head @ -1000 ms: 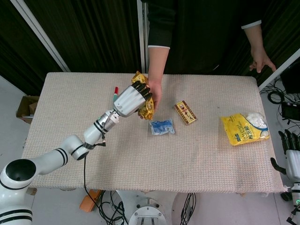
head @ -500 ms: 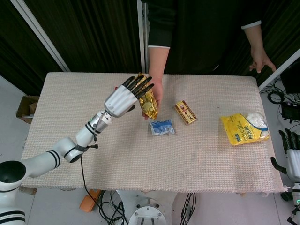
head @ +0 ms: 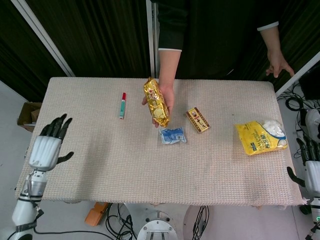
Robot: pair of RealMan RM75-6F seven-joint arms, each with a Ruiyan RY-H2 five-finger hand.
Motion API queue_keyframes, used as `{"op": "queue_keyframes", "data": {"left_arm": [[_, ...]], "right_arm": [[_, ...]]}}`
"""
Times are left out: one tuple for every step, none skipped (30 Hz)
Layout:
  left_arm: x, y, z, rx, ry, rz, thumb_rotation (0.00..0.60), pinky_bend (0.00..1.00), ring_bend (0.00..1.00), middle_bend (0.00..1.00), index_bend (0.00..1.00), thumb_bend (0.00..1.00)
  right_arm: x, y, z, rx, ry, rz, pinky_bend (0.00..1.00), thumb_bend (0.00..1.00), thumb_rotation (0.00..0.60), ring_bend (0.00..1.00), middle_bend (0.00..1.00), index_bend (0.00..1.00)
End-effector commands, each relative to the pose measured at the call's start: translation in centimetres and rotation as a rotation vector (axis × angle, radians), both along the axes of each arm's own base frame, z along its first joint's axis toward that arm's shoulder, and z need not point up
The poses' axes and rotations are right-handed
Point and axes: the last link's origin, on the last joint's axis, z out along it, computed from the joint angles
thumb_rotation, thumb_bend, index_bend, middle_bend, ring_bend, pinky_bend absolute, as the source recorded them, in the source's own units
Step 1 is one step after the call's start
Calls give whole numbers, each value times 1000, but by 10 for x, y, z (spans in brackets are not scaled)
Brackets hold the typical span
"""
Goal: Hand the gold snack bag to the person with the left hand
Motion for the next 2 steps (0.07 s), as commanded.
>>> {"op": "queue_keyframes", "data": {"left_arm": [[-53, -73, 2, 6, 35, 173, 594, 230, 76, 43, 19, 28], [-55, -73, 2, 5, 36, 171, 592, 230, 76, 43, 20, 28]], "right_arm": [[2, 2, -5, 17, 21, 4, 0, 198, 600, 0, 0, 0], [2, 2, -5, 18, 27, 4, 0, 198, 600, 0, 0, 0]]}}
